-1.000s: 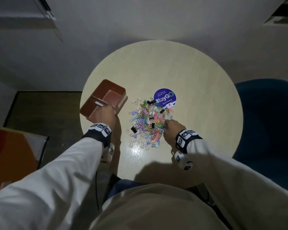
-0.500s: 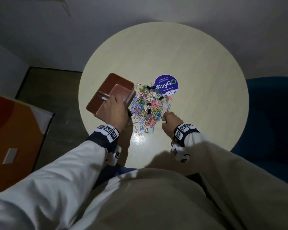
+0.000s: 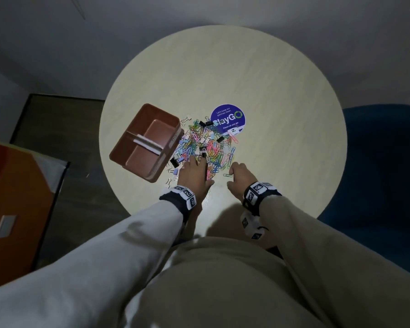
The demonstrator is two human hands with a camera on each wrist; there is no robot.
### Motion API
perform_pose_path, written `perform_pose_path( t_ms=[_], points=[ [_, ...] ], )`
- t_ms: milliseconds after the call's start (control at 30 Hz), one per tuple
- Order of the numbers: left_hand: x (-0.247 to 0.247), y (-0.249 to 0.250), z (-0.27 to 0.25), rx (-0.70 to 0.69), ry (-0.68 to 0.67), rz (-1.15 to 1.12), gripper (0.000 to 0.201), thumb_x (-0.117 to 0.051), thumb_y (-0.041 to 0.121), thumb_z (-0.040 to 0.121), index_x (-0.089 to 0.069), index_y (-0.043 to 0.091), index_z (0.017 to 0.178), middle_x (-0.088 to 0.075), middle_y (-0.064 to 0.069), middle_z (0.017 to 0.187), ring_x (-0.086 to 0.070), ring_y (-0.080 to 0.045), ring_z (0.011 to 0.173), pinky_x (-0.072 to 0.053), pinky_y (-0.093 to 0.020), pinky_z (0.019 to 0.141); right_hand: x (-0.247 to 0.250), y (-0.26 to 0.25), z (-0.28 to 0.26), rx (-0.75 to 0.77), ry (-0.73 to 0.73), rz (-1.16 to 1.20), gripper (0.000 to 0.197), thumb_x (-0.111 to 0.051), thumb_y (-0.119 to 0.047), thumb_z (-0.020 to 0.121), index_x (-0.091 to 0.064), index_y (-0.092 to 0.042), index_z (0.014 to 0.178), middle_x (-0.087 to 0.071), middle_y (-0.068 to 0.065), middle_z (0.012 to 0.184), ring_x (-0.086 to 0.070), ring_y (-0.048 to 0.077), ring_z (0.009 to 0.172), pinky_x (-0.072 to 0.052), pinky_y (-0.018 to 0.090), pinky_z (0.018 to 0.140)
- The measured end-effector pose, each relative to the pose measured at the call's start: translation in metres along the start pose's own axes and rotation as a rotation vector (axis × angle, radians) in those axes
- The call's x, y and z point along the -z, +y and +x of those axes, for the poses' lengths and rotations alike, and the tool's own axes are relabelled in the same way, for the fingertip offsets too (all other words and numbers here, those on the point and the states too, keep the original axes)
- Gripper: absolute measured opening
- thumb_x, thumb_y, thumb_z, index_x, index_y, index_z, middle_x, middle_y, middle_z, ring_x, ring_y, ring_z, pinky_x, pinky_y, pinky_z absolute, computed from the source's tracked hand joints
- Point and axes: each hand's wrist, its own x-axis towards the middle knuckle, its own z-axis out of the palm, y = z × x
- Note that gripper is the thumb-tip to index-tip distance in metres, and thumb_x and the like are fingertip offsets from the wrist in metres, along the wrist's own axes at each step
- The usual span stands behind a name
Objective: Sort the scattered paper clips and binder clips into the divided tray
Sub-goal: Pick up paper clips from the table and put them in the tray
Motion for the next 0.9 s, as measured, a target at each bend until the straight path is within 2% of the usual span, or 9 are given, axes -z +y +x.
perform_pose_path(
  t_ms=[100,200,300,433,533,600,733,833,900],
  points=[
    [-0.001,0.005,0.004,-0.034,0.007,0.009,0.057,-0.07,0.042,0.086,-0.041,0.018,0.129,-0.045,-0.017,0.129,-0.054,-0.035,0.11,-0.049,-0.045,0.088,0.0,-0.003,0.002,0.022,-0.017,-0.018,0.031,-0.062,-0.011,0.081,-0.045,-0.011,0.108,-0.046,0.011,0.111,-0.049,0.027,0.076,-0.037,0.031,0.064],
    [-0.003,0.006,0.006,-0.11,0.01,0.02,0.038,-0.061,0.026,0.093,-0.044,0.017,0.126,-0.052,-0.016,0.118,-0.058,-0.035,0.096,-0.044,-0.039,0.075,0.004,-0.004,0.005,0.028,-0.033,-0.016,0.032,-0.061,-0.01,0.081,-0.045,-0.012,0.109,-0.046,0.01,0.112,-0.049,0.027,0.076,-0.037,0.031,0.064],
    [-0.003,0.003,0.006,-0.145,0.016,0.022,0.036,-0.06,0.014,0.09,-0.047,0.015,0.123,-0.056,-0.013,0.107,-0.058,-0.034,0.087,-0.038,-0.036,0.066,0.007,-0.003,0.009,0.056,-0.033,-0.002,0.032,-0.06,-0.01,0.082,-0.043,-0.013,0.109,-0.046,0.01,0.112,-0.049,0.027,0.073,-0.036,0.031,0.063],
    [0.001,-0.004,0.009,-0.157,0.01,-0.043,0.018,-0.055,0.011,0.094,-0.054,0.01,0.112,-0.061,-0.011,0.102,-0.061,-0.033,0.085,-0.045,-0.038,0.066,0.012,-0.005,0.012,0.1,0.046,-0.05,0.043,-0.065,-0.018,0.085,-0.037,-0.013,0.118,-0.043,0.01,0.114,-0.05,0.029,0.068,-0.038,0.032,0.061],
    [0.003,-0.014,0.011,-0.146,0.029,-0.134,0.002,-0.053,0.009,0.096,-0.055,0.01,0.096,-0.063,-0.01,0.094,-0.063,-0.032,0.081,-0.052,-0.041,0.068,0.014,-0.011,0.014,0.154,0.1,-0.093,0.055,-0.067,-0.021,0.087,-0.032,-0.017,0.129,-0.04,0.01,0.121,-0.056,0.033,0.075,-0.044,0.034,0.063],
    [0.003,-0.021,0.011,-0.145,0.046,-0.19,0.009,-0.049,0.011,0.098,-0.055,0.009,0.092,-0.062,-0.01,0.092,-0.061,-0.031,0.08,-0.052,-0.043,0.069,0.016,-0.016,0.017,0.179,0.121,-0.105,0.059,-0.066,-0.022,0.088,-0.029,-0.021,0.135,-0.039,0.011,0.124,-0.057,0.033,0.077,-0.046,0.034,0.065],
    [0.005,-0.031,0.011,-0.16,0.026,-0.278,0.021,-0.041,0.02,0.104,-0.057,0.007,0.099,-0.051,-0.012,0.099,-0.052,-0.03,0.088,-0.048,-0.041,0.077,0.017,-0.028,0.027,0.187,0.131,-0.126,0.064,-0.063,-0.022,0.091,-0.028,-0.029,0.144,-0.042,0.011,0.123,-0.06,0.034,0.09,-0.051,0.039,0.074],
    [0.008,-0.034,0.01,-0.15,-0.046,-0.364,0.022,-0.037,0.024,0.106,-0.05,0.008,0.099,-0.045,-0.012,0.101,-0.044,-0.026,0.092,-0.04,-0.038,0.081,0.013,-0.034,0.034,0.163,0.139,-0.142,0.061,-0.062,-0.023,0.092,-0.033,-0.029,0.145,-0.043,0.013,0.124,-0.057,0.034,0.101,-0.052,0.041,0.078],
    [0.012,-0.035,0.009,-0.15,-0.082,-0.428,0.021,-0.035,0.023,0.107,-0.045,0.009,0.095,-0.045,-0.012,0.1,-0.041,-0.023,0.093,-0.036,-0.038,0.084,0.012,-0.036,0.036,0.146,0.15,-0.131,0.053,-0.063,-0.023,0.092,-0.039,-0.026,0.139,-0.044,0.014,0.123,-0.056,0.034,0.103,-0.05,0.041,0.077]
  ],
)
